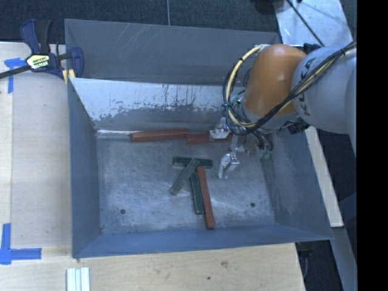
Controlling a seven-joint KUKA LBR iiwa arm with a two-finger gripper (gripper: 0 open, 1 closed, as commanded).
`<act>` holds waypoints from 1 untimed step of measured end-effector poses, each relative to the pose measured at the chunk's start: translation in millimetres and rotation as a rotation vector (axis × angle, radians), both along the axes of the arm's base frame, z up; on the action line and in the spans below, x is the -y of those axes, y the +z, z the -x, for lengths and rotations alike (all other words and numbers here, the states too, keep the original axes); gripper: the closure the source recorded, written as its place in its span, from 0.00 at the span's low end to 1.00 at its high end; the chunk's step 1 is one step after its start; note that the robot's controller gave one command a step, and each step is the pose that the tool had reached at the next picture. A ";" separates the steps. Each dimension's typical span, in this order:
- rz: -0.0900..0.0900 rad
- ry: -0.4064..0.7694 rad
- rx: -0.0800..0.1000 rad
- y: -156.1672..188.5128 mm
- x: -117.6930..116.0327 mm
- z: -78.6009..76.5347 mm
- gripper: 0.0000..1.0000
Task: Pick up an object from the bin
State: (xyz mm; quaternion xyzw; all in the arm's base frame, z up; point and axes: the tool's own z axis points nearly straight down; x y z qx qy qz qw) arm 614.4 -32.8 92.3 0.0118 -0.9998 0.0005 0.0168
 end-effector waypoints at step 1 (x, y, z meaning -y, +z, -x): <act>0.006 -0.040 0.048 -4.0 -40.0 -18.5 1.00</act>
Offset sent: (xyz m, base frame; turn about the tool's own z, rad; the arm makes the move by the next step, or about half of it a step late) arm 0.0000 0.0000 0.0000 0.0000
